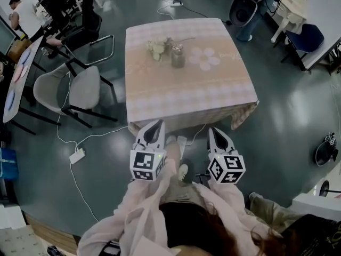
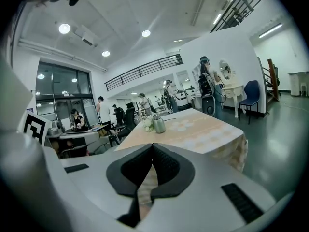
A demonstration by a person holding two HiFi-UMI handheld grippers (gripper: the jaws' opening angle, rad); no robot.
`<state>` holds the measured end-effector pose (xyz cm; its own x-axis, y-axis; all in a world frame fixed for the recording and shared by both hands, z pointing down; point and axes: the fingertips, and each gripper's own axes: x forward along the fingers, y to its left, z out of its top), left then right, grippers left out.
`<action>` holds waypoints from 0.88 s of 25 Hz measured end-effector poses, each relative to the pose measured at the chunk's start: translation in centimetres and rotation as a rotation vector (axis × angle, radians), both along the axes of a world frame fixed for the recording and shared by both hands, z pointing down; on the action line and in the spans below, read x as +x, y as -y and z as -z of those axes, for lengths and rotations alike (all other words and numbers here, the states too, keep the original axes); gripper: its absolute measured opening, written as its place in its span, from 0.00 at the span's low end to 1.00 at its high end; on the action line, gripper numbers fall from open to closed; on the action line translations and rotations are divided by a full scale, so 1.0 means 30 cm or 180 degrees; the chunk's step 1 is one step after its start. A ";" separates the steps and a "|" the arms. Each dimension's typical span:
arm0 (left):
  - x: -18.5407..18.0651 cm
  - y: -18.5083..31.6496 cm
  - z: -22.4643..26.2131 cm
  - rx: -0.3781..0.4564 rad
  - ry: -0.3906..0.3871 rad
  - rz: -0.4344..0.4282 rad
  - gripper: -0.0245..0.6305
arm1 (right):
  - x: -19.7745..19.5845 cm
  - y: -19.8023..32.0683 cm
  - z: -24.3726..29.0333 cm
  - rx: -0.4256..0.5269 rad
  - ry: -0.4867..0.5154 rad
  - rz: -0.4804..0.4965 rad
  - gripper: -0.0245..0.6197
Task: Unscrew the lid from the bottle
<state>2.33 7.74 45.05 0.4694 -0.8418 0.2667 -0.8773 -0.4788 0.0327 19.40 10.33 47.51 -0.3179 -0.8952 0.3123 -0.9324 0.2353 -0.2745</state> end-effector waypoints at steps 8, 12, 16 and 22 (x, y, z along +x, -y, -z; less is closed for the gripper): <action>0.015 0.015 -0.012 0.0008 0.0040 -0.0045 0.08 | 0.009 0.018 -0.010 0.0007 0.0022 -0.0007 0.06; 0.018 0.058 0.002 0.0059 0.0027 -0.0061 0.08 | 0.004 0.052 -0.011 0.0005 0.0002 0.0000 0.06; 0.021 0.111 0.005 0.0049 0.0015 -0.0104 0.08 | -0.013 0.102 -0.005 -0.0011 -0.0010 0.0019 0.06; 0.012 0.244 -0.014 0.0036 0.0015 -0.0161 0.08 | -0.032 0.210 -0.013 -0.0037 -0.0048 -0.0006 0.06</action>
